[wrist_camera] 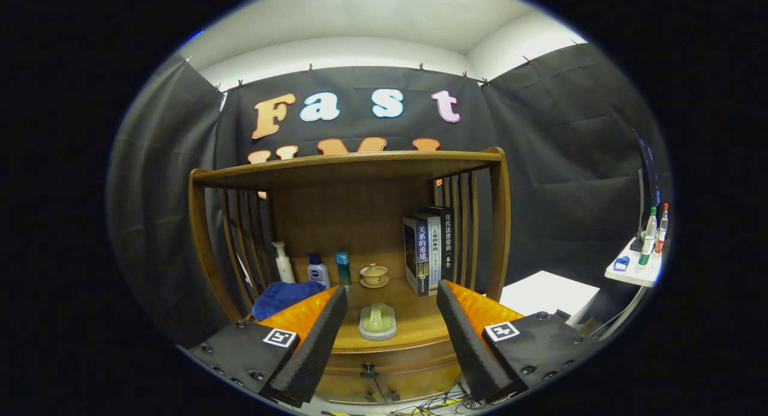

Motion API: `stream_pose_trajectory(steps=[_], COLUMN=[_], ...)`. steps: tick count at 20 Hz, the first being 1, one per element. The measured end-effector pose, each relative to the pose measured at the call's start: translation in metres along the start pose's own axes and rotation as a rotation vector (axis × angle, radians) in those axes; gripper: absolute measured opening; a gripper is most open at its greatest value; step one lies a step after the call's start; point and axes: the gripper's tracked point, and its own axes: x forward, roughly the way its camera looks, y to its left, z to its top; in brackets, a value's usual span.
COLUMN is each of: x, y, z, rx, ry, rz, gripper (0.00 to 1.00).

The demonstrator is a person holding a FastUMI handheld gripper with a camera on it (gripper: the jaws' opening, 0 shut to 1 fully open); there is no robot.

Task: Pull open the drawer, take out the items inside it, and place them on the countertop above the cabinet.

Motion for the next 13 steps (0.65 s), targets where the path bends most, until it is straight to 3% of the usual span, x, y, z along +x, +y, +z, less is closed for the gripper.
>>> stream_pose_trajectory(steps=[13], x=[-0.0019], y=[-0.0019], z=[0.0003], rx=[-0.001], ry=[0.000], rz=[-0.005], gripper=[0.98])
